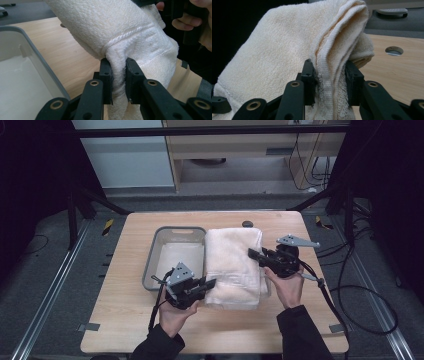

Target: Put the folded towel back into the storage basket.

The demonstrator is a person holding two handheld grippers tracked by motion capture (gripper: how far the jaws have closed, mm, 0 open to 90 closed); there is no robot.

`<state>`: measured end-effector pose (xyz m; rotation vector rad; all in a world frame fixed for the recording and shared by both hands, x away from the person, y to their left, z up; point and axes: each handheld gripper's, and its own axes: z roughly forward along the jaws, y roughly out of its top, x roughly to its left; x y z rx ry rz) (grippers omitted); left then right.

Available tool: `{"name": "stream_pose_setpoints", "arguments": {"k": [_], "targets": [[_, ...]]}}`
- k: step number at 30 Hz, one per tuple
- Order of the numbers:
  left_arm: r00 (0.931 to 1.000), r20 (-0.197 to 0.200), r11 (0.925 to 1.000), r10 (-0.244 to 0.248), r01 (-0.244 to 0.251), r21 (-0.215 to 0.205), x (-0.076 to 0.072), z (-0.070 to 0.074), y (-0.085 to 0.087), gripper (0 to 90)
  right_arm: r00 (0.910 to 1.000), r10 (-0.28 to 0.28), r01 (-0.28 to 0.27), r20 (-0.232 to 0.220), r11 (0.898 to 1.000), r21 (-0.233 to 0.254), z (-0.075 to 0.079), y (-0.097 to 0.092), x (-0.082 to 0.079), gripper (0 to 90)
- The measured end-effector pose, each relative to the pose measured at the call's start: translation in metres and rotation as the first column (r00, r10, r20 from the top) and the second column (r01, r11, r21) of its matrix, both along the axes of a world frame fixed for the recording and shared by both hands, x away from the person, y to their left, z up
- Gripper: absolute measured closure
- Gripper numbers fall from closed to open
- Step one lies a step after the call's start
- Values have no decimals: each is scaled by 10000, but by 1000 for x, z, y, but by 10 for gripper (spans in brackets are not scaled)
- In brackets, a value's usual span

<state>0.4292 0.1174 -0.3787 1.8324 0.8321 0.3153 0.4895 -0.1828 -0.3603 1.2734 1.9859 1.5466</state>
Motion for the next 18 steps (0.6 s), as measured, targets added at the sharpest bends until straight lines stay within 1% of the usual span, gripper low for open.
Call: {"name": "stream_pose_setpoints", "arguments": {"k": [5, 18], "targets": [[9998, 153, 9998, 127, -124, -175, 1, 6, 8, 775, 9999, 41, -41, 158, 10000, 28, 10, 9, 3, 669], [9983, 386, 9977, 433, -412, -544, 2, 18, 24, 775, 9994, 92, -93, 322, 10000, 33, 24, 24, 8, 670]]}}
